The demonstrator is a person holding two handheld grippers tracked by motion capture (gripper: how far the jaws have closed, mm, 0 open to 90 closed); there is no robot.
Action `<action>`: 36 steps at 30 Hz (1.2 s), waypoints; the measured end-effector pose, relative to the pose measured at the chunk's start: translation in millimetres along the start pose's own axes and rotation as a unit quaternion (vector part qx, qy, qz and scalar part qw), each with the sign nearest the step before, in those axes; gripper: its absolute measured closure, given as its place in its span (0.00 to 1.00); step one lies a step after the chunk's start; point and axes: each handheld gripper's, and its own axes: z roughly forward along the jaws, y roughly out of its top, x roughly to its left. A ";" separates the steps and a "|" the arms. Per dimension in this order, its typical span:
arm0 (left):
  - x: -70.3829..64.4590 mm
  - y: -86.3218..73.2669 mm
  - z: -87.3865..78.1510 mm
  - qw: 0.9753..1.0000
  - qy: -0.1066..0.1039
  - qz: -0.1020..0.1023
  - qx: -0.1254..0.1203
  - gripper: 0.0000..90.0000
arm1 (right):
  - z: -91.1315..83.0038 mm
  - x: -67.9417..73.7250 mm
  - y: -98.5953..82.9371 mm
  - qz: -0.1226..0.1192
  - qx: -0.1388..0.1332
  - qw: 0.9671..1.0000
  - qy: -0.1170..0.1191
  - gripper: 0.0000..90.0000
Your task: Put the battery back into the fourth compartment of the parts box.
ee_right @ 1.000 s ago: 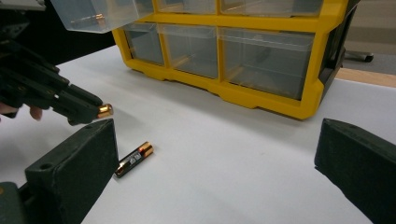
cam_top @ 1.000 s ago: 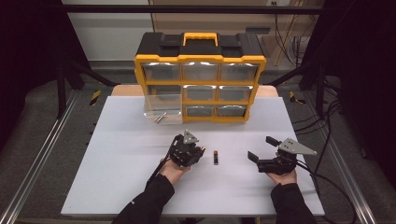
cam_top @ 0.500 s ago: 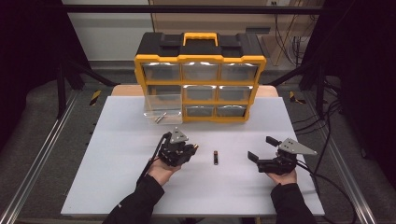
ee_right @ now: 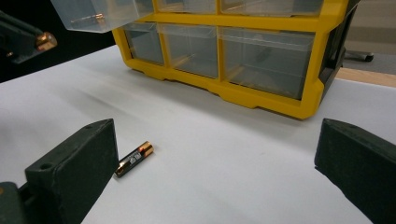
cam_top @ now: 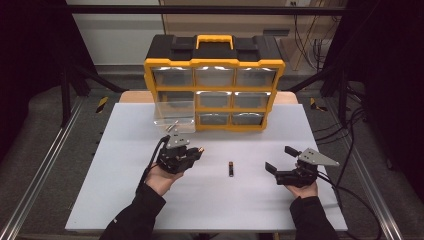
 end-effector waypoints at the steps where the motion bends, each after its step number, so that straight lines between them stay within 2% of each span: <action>1: 0.9 1.6 -2.7 1.000 0.002 0.001 -0.003 0.85 | -0.2 0.2 0.0 0.002 0.001 1.000 0.000 0.00; 5: 4.4 8.8 -13.3 1.000 0.007 0.006 -0.011 0.85 | -0.2 0.2 0.1 0.002 0.001 1.000 0.000 0.00; 19: 17.5 31.6 -44.1 0.999 0.016 0.003 -0.044 0.85 | 0.3 -0.1 -0.2 -0.001 0.000 1.000 0.000 0.00; 26: 27.9 43.3 -50.0 0.998 0.020 -0.009 -0.054 0.85 | 0.0 0.1 0.0 0.001 0.001 1.000 0.000 0.00; 36: 45.4 61.5 -50.4 0.997 0.039 -0.022 -0.060 0.85 | 0.0 -0.1 0.0 0.000 0.000 1.000 0.000 0.00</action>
